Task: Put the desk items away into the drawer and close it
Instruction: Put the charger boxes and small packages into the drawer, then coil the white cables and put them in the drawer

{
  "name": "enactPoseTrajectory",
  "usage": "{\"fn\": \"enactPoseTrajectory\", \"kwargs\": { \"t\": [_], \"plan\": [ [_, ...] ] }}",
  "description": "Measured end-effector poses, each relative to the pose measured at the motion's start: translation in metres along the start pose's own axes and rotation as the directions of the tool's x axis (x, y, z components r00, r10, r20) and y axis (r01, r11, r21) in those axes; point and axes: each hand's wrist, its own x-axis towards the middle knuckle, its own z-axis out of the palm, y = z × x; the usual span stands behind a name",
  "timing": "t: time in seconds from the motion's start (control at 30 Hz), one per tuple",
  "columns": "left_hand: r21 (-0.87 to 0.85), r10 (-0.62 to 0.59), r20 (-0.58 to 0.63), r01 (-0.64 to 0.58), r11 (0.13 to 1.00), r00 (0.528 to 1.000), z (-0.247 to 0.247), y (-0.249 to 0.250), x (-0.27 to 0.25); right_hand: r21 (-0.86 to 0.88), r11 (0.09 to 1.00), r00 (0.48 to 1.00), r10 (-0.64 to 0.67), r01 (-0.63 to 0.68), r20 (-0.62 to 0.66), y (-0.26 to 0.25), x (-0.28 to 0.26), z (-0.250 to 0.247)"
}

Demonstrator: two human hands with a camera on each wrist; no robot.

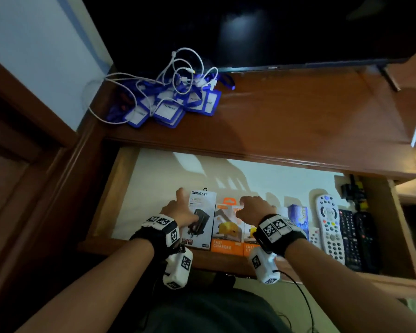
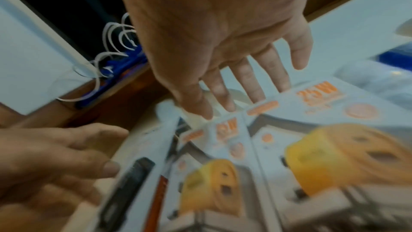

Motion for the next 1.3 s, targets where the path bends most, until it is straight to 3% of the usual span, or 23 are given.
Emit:
{"fn": "enactPoseTrajectory", "kwargs": {
  "t": [0.1,0.13,0.2,0.27,0.3,0.43,0.6,0.73,0.87,0.93,1.07,1.17,1.3],
  "plan": [
    [-0.055,0.032,-0.096,-0.037,0.998,0.995,-0.020,0.008,0.000,0.167,0.976,0.963,-0.098,0.143,-0.253,-0.007,0.006,-0.021],
    [-0.074,0.059,-0.149,-0.071,0.995,0.987,-0.029,0.011,0.001,0.192,0.955,0.912,-0.140,0.228,-0.385,-0.011,0.009,-0.030],
    [-0.099,0.126,-0.287,-0.160,0.982,0.950,-0.054,0.016,0.007,0.153,0.923,0.762,-0.189,0.353,-0.619,-0.018,0.018,-0.050],
    [-0.113,0.197,-0.425,-0.267,0.957,0.884,-0.084,0.020,0.018,0.119,0.909,0.634,-0.180,0.400,-0.752,-0.023,0.030,-0.068],
    [-0.110,0.233,-0.486,-0.323,0.940,0.842,-0.101,0.022,0.025,0.134,0.910,0.633,-0.160,0.391,-0.758,-0.025,0.037,-0.077],
    [-0.046,0.301,-0.639,-0.426,0.904,0.708,-0.172,0.031,0.054,0.200,0.961,0.842,-0.054,0.189,-0.537,-0.030,0.067,-0.102],
    [0.082,0.380,-0.692,-0.456,0.886,0.614,-0.246,0.045,0.097,0.104,0.993,0.903,-0.010,0.060,-0.430,-0.041,0.089,-0.102],
    [0.182,0.448,-0.599,-0.431,0.884,0.664,-0.275,0.056,0.126,0.022,0.999,0.901,-0.019,0.032,-0.434,-0.041,0.090,-0.096],
    [0.415,0.406,-0.446,-0.218,0.884,0.798,-0.283,0.059,0.138,-0.004,1.000,0.906,-0.025,0.026,-0.423,-0.039,0.086,-0.095],
    [0.490,0.383,-0.398,-0.159,0.857,0.834,-0.288,0.060,0.137,-0.010,1.000,0.903,-0.015,0.012,-0.430,-0.039,0.085,-0.094],
    [0.582,0.412,-0.397,-0.122,0.804,0.821,-0.304,0.060,0.129,-0.014,1.000,0.910,-0.020,0.015,-0.414,-0.040,0.086,-0.099],
    [0.514,0.411,-0.376,-0.182,0.838,0.830,-0.315,0.056,0.122,-0.016,1.000,0.914,-0.028,0.024,-0.405,-0.041,0.085,-0.101],
    [0.382,0.389,-0.472,-0.214,0.899,0.791,-0.332,0.060,0.100,-0.016,0.999,0.914,-0.033,0.029,-0.405,-0.041,0.083,-0.100]
  ]
}}
